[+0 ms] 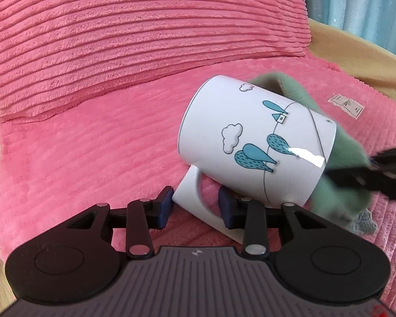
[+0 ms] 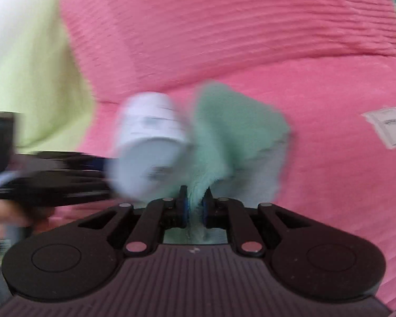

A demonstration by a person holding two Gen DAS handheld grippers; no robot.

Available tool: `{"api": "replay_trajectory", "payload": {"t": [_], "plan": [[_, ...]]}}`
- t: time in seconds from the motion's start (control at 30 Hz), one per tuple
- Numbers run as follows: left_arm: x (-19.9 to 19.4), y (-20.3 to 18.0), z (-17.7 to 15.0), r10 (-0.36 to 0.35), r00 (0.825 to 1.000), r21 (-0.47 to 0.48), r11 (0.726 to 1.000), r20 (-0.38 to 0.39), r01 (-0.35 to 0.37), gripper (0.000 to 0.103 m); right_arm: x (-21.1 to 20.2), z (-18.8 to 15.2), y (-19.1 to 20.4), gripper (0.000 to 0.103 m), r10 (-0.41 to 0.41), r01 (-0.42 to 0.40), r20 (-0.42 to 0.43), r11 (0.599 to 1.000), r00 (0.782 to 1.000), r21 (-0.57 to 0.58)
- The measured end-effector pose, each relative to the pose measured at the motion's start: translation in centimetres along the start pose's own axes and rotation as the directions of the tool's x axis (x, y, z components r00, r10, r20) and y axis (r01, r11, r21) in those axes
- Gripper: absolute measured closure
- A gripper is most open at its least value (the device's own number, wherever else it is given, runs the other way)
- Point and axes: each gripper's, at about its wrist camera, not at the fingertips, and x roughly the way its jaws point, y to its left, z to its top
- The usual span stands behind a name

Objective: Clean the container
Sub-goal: 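Hold the mug sideways with the left gripper while the right gripper wipes its bottom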

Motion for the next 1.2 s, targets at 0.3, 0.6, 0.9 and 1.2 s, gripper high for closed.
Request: {"api": "replay_trajectory", "payload": {"t": [0.3,0.6,0.9,1.2], "plan": [[0.0,0.3,0.0,-0.018,1.000,0.016,1.000,-0.002,0.018,0.060,0.7,0.3,4.1,0.099,0.094,-0.073,0.018,0.868,0.995,-0.492],[0.0,-0.4,-0.2,-0.010,1.000,0.077,0.997,0.007,0.009,0.061,0.3,1.9,-1.2,0.100,0.113,-0.065,0.188,0.968,0.976,-0.243],[0.0,-0.6,-0.4,-0.006,1.000,0.085,0.996,0.010,0.005,0.062,3.8,1.3,-4.0,0.093,-0.038,0.037,-0.005,0.998,0.999,-0.054],[0.0,-0.6,-0.4,-0.004,1.000,0.087,0.996,0.010,0.003,0.062,-0.7,2.6,-3.4,0.078,-0.060,0.059,0.065,0.998,0.996,0.018]]}}
